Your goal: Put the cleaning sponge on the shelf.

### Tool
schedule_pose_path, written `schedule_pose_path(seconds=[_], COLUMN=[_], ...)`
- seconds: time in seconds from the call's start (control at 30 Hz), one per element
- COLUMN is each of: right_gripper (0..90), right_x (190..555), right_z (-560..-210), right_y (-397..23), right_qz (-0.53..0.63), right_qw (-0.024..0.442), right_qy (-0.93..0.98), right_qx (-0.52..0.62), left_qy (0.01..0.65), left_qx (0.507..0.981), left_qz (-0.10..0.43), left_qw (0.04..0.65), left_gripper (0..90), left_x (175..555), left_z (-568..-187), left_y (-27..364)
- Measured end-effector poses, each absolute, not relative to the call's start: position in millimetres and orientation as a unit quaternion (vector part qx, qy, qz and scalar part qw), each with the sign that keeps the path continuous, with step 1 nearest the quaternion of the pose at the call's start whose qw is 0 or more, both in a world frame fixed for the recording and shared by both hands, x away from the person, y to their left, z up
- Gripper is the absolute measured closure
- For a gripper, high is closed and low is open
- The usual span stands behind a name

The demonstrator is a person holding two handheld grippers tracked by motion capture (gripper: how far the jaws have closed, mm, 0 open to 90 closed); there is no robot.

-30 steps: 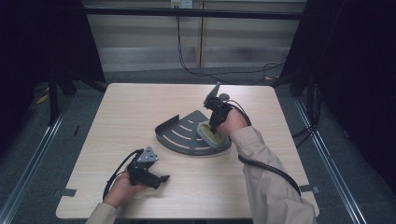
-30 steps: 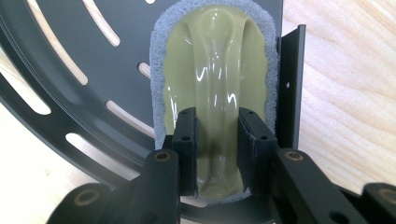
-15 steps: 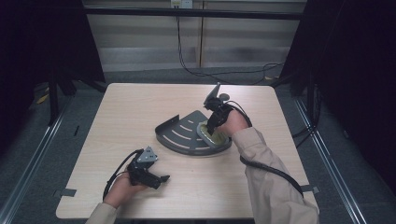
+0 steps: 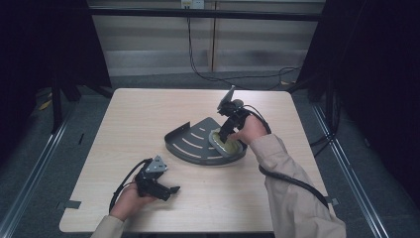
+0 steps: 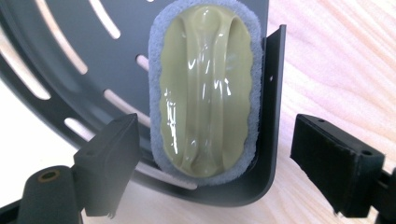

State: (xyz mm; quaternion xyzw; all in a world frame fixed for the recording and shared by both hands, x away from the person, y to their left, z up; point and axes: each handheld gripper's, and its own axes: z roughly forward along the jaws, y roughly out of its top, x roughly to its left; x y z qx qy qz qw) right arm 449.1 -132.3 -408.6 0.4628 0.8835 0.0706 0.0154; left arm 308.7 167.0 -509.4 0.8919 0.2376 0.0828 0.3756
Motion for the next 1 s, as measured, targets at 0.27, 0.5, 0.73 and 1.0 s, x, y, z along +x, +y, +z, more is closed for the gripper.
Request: schedule_pose_path(seconds=[0.27,0.5,0.73,1.0], right_gripper=[15.4,16.2,16.7,16.8], right_x=[442,433,423,410], right_z=[-400,-390,-384,-376], right_y=[-140,-147,-156,-165], right_qz=[0.077,0.08,0.088,0.088], right_qw=[0.012,0.008,0.008,0.008], right_qy=[0.887,0.89,0.893,0.897], right_qx=[0.454,0.449,0.441,0.433], left_qy=[0.238,0.238,0.238,0.238], left_qx=[0.892,0.892,0.892,0.892], left_qz=[0.083,0.083,0.081,0.083], left_qw=[0.376,0.376,0.377,0.376], left_gripper=[5.0,5.0,5.0,5.0], left_x=[309,309,309,309], left_z=[-509,-509,-510,-510], left_y=[167,167,167,167])
